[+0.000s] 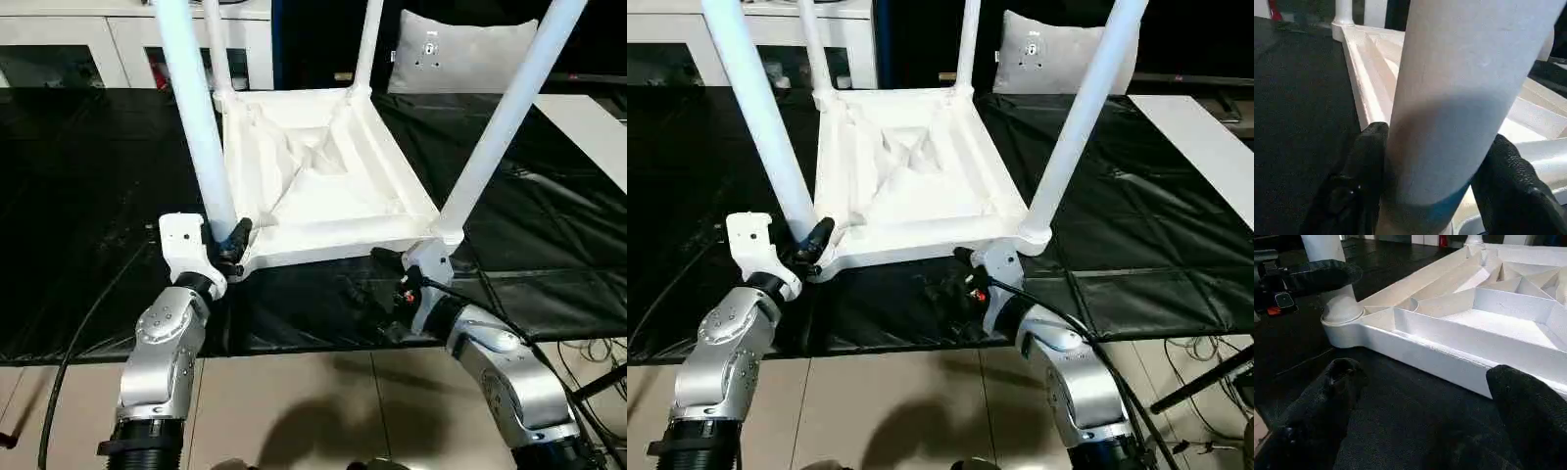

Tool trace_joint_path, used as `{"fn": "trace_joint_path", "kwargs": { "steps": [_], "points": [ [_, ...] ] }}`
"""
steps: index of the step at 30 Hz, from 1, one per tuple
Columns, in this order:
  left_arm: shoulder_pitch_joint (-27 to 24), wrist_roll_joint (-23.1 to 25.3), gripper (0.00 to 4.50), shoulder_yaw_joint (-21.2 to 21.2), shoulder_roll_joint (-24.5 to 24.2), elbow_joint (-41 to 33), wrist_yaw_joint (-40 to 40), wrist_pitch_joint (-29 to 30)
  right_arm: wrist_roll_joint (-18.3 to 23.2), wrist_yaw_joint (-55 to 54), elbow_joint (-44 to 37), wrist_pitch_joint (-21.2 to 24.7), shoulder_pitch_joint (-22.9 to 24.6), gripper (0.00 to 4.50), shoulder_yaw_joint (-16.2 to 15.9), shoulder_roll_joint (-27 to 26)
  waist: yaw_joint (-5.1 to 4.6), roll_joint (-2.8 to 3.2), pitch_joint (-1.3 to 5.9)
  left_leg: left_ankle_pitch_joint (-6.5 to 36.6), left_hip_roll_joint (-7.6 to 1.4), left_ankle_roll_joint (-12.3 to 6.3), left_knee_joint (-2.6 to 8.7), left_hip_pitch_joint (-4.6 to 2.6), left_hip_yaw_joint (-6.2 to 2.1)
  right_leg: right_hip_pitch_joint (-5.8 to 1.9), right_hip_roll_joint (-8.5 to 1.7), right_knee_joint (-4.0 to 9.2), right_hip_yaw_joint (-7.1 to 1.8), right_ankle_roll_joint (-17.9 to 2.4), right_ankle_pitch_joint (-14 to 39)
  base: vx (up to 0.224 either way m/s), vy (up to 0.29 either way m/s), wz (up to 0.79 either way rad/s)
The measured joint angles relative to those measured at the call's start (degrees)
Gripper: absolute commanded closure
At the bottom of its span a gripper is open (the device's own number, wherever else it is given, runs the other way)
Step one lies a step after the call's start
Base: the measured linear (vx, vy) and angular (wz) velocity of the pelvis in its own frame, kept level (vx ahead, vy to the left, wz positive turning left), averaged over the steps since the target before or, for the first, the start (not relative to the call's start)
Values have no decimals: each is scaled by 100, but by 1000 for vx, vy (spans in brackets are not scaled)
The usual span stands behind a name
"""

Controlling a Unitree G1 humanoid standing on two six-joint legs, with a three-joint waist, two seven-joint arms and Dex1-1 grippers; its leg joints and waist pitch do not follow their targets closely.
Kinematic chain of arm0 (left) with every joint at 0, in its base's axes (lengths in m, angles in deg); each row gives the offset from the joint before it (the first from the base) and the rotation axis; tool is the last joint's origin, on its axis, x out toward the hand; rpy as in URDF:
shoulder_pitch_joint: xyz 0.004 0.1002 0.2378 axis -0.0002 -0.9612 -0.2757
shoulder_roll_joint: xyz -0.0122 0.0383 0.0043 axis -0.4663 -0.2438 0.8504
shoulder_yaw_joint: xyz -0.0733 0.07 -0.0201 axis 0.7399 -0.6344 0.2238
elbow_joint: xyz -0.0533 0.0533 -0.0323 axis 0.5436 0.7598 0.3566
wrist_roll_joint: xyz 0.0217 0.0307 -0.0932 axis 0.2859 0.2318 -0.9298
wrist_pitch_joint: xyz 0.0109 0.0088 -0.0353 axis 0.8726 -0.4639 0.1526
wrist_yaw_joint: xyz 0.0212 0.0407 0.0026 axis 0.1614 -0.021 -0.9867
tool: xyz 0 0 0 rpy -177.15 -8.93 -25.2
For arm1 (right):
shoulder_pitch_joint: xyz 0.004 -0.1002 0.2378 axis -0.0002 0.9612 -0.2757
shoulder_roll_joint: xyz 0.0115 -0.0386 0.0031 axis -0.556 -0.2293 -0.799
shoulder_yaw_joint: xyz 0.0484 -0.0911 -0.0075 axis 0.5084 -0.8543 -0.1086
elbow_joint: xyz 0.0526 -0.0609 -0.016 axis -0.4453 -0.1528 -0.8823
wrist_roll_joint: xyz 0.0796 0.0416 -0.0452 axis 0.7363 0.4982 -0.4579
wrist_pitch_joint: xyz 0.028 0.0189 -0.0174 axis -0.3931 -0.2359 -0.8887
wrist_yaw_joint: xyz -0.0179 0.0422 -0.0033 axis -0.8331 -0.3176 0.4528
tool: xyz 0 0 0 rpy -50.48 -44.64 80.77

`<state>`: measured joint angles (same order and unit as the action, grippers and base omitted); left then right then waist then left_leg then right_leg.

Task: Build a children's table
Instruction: Flip table

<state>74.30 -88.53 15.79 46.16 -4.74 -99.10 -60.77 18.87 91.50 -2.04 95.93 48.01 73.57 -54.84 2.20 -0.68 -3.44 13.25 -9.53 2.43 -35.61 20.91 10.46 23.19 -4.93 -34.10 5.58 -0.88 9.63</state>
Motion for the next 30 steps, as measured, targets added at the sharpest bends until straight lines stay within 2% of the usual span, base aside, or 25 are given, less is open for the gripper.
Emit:
{"fn": "trace_joint_path", "kwargs": {
  "steps": [6, 10, 15, 18, 26, 30],
  "points": [
    [-72, -140, 231, 58, 152, -281, 78, 357, -30, -135, 54, -8, 0, 0, 11, -55, -16, 8, 5, 1, 1, -1, 0, 1, 1, 0, 0, 3, -1, -2, -1, 0, 0, 0],
    [-118, -387, 231, 219, 322, -546, 239, 744, -30, -365, 148, 104, -3, 0, 92, -112, -23, 35, 10, 3, 1, -3, 1, 2, 2, 1, 0, 3, -2, -2, 0, 0, 0, 0],
    [-238, -1523, 231, 573, 595, -994, 195, 1769, 1, -699, 376, 229, -35, 0, 411, -223, -21, 82, 36, 3, 2, -5, 2, -3, 6, 3, -1, -1, -4, 0, 3, 0, 0, 0],
    [-288, -1863, 230, 570, 599, -1063, 72, 2111, 77, -857, 527, 160, -159, 0, 594, -390, -8, 77, 36, 1, 0, -3, 1, -4, 4, 1, 1, -3, -1, 24, 17, 0, 0, 0],
    [-296, -1843, 237, 462, 579, -1203, 20, 2420, 917, -703, 940, -66, -666, 0, 1098, -898, 49, 103, 52, 0, 4, -3, 1, -5, 3, -8, -2, -1, -4, 26, 17, 0, 0, 0],
    [-261, -1863, 237, 456, 518, -1231, 32, 2561, 1156, -694, 1577, -57, -1063, 0, 1430, -1049, 30, 122, 58, 0, 4, -4, 1, -4, 4, -6, -1, -2, -4, 4, 4, 0, 0, 0]
  ]
}}
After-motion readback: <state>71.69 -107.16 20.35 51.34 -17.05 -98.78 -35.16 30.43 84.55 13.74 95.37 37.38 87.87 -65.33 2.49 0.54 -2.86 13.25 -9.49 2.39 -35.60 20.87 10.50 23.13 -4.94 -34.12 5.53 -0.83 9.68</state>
